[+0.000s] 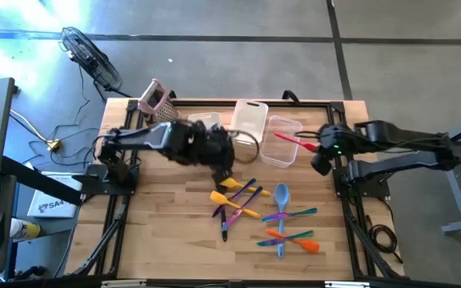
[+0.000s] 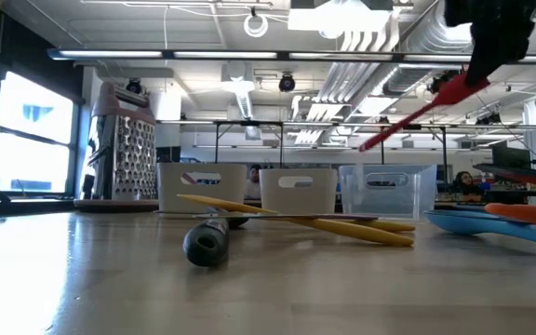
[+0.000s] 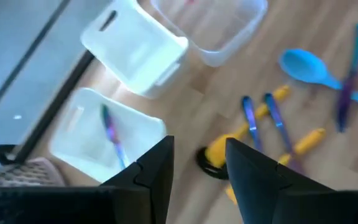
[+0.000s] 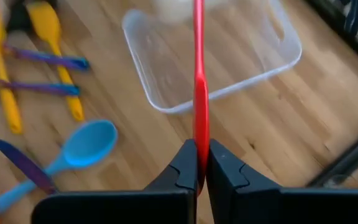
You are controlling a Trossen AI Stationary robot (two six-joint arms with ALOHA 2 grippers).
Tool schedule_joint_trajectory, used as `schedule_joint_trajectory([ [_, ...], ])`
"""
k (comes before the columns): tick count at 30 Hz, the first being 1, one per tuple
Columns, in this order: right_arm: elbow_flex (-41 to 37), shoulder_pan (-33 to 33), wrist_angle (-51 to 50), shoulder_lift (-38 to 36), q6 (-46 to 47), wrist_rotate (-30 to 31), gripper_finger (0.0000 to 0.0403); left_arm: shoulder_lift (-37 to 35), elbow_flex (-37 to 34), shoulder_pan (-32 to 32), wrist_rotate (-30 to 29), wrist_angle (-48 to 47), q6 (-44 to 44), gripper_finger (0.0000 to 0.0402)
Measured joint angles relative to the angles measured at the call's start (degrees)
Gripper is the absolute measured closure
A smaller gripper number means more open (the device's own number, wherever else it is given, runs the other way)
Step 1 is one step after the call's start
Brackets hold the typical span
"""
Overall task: Pick & Place Kitchen Items
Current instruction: Put the red spatula into the transparent bin
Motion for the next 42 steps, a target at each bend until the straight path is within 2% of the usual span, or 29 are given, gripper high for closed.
schedule_joint_trajectory([
  [5,2.73,-4.15,-1.42,7.99,-2.17,1.23,0.0399,-1.47,0.15,5.2,-0.15,0.18,8.62,0.0263],
  [12,10.9,-6.8,-2.38,19.93,-3.82,3.17,0.0399,-2.68,0.13,13.46,0.4,0.06,20.37,0.0263],
  [18,15.11,-9.21,-6.7,27.97,-4.16,3.38,0.0399,-3.09,0.11,19.28,5.38,0.05,25.61,0.0263],
  [22,15.21,-9.34,-9.15,29.34,-3.03,3.99,0.0399,-3.27,0.11,21.86,8.87,0.06,28.15,0.0263],
  [32,15.3,-9.74,-5.28,29.44,-1.12,4.45,0.0399,-3.24,0.11,24.12,8.87,0.06,33.34,0.0263],
  [42,15.3,-10.92,-3.38,32.09,-1.85,4.59,0.0396,-3.22,0.11,24.45,8.87,0.06,33.91,0.0263],
])
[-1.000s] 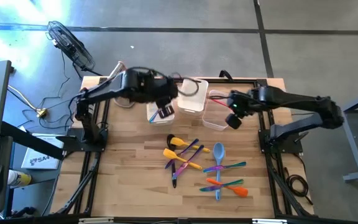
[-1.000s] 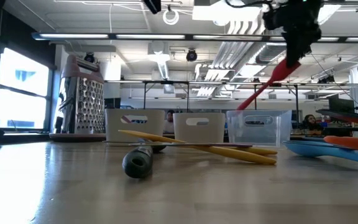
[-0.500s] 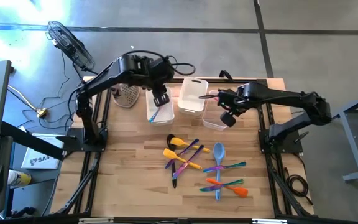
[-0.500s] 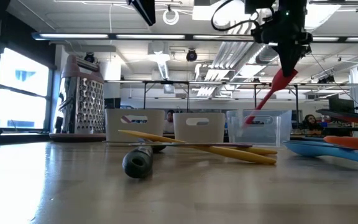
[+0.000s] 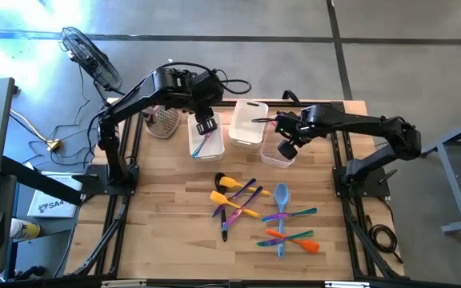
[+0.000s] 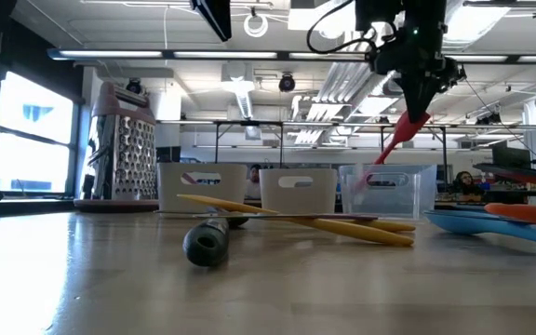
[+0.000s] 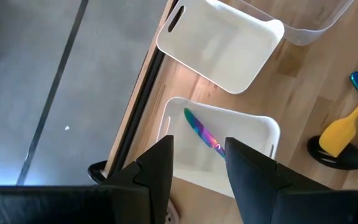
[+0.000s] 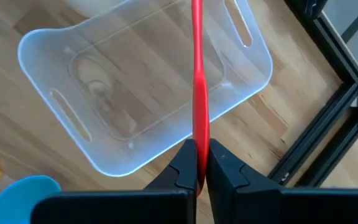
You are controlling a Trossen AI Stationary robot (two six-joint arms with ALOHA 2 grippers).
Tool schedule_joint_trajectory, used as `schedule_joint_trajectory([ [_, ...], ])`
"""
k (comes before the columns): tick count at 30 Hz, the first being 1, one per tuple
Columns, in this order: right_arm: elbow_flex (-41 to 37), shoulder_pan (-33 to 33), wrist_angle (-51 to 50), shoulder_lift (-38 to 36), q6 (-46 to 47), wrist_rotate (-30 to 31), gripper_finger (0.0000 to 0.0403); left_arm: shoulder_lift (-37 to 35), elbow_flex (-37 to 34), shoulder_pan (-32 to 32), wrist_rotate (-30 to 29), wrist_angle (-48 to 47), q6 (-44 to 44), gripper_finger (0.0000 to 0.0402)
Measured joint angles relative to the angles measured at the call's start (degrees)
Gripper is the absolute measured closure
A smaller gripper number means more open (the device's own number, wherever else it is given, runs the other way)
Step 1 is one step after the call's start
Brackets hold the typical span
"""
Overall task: Pick & Place Kitchen Items
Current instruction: Put the red spatula into the transparent bin, then put the violet table knife into the left white bin
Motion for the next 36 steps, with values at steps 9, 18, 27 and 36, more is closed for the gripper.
schedule_joint_trajectory([
  [9,0.0,0.04,3.59,0.19,-0.13,-0.38,0.0366,0.02,0.0,-0.02,0.17,0.0,0.0,0.0263],
  [18,0.0,0.11,6.94,0.19,-1.0,-6.42,0.0344,0.04,0.0,-0.16,1.73,0.02,-0.02,0.0263],
  [27,-0.01,0.11,9.38,0.18,-3.35,-7.76,0.026,0.04,0.0,-0.15,1.77,0.0,-0.44,0.0263],
  [36,-0.02,0.99,13.02,-4.96,-5.98,-7.73,0.0251,0.04,0.0,-0.15,6.19,0.0,-0.45,0.0263],
])
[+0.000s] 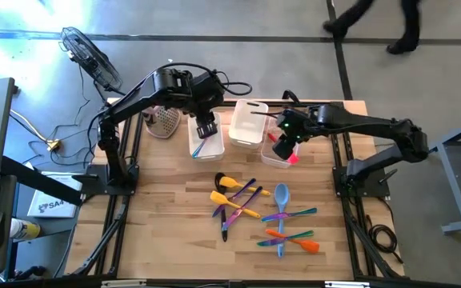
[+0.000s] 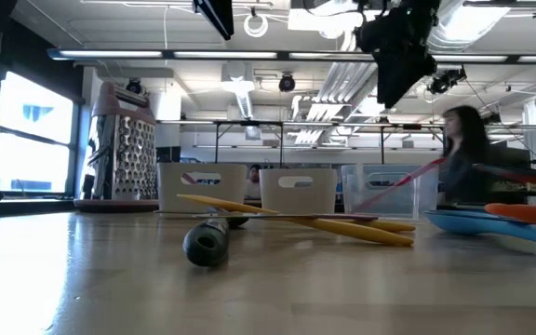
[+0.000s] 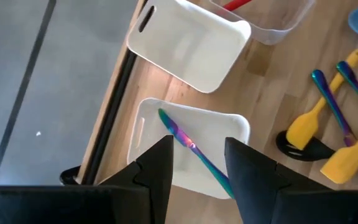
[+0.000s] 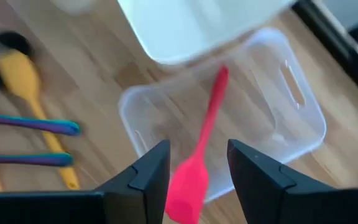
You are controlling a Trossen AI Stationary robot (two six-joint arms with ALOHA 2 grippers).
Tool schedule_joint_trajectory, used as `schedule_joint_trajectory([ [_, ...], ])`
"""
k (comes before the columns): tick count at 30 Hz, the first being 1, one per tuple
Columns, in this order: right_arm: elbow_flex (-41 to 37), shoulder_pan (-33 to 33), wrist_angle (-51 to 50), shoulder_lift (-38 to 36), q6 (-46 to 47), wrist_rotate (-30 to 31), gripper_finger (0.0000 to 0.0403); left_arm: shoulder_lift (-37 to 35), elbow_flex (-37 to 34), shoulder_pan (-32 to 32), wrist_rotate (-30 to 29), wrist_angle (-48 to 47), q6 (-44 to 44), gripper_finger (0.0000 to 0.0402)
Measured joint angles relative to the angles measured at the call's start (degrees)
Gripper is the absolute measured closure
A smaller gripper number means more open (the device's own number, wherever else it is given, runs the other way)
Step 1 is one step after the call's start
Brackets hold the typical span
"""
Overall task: Pick & Place Kitchen Items
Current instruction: Put the violet table knife into the left white bin
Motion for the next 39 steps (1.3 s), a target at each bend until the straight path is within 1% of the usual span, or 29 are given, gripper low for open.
schedule_joint_trajectory([
  [4,0.0,1.65,1.35,-6.23,-0.71,-1.0,0.0253,0.0,0.0,0.0,1.53,0.01,0.0,0.0263],
  [10,0.04,4.6,2.99,-17.21,-2.94,-7.5,0.0254,0.0,0.0,0.01,4.33,0.01,-0.42,0.0263],
  [14,0.07,6.79,2.57,-23.21,-7.58,-11.51,0.0254,0.0,0.0,0.02,7.49,0.0,-2.58,0.0263],
  [17,0.09,8.51,1.47,-26.64,-11.14,-14.81,0.0254,0.0,0.0,0.0,11.08,0.0,-5.33,0.0263],
  [20,0.09,10.23,-0.84,-28.96,-12.16,-15.94,0.0254,0.0,0.0,-0.17,14.81,0.0,-9.05,0.0263],
  [23,0.09,11.69,-3.99,-30.2,-12.2,-16.5,0.0254,0.0,0.0,-1.59,16.02,0.0,-12.93,0.0263],
  [29,0.09,13.89,-12.02,-30.61,-12.77,-16.74,0.0254,0.0,0.0,-7.4,15.43,0.02,-21.31,0.0263],
  [33,0.09,15.14,-15.9,-30.56,-13.87,-17.12,0.0254,0.0,0.0,-12.86,10.99,0.02,-28.87,0.0263],
  [39,0.09,17.42,-16.72,-30.61,-13.83,-22.03,0.0254,0.02,0.0,-22.65,2.39,0.02,-39.98,0.0263],
])
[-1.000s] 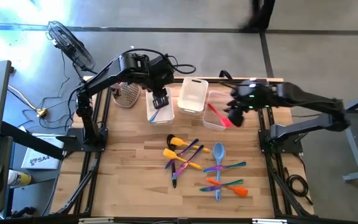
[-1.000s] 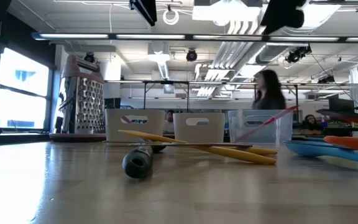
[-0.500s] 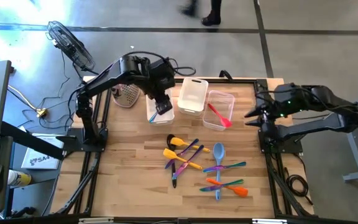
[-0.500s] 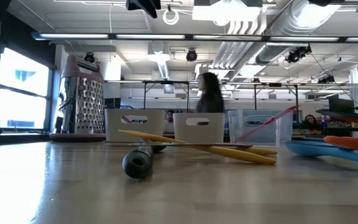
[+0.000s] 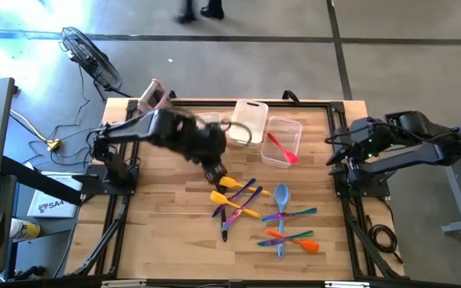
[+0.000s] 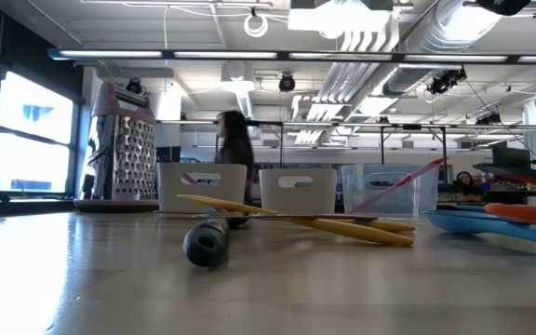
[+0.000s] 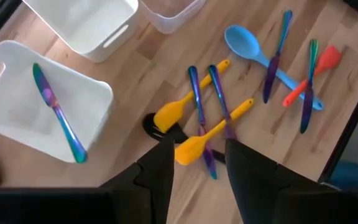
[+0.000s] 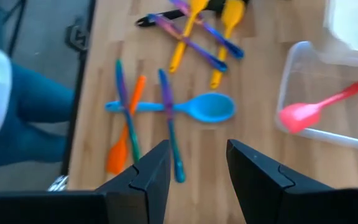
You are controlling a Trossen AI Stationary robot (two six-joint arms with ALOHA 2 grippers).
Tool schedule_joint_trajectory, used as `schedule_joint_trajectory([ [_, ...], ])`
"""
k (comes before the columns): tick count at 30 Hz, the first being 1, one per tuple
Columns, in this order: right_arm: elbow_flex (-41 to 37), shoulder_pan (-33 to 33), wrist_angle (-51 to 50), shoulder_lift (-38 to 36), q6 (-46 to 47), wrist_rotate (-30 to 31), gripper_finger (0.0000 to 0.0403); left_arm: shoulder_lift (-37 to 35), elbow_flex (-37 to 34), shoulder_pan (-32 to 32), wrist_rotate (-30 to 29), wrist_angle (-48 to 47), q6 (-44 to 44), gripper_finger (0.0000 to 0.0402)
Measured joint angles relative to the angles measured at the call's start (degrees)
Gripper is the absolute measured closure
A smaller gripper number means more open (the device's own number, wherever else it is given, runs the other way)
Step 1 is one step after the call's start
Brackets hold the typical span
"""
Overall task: Pick & Place Kitchen Items
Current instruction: Put the violet table knife into the left white bin
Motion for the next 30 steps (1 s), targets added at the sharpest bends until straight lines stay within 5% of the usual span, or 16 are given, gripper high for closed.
schedule_joint_trajectory([
  [5,0.0,3.15,0.44,0.08,3.43,-3.55,0.0254,0.0,0.0,-8.34,-8.93,0.09,-10.32,0.0263],
  [13,-0.02,13.11,7.12,0.49,15.24,-0.17,0.0254,1.17,-0.09,-21.77,-16.44,3.55,-22.86,0.0263],
  [21,-0.02,24.77,15.98,4.71,23.46,9.25,0.0254,7.35,0.07,-32.57,-17.29,11.9,-28.84,0.0263],
  [30,-0.02,36.83,18.45,17.67,32.04,10.4,0.0254,16.64,-0.04,-39.53,-17.56,15.19,-34.2,0.0263],
])
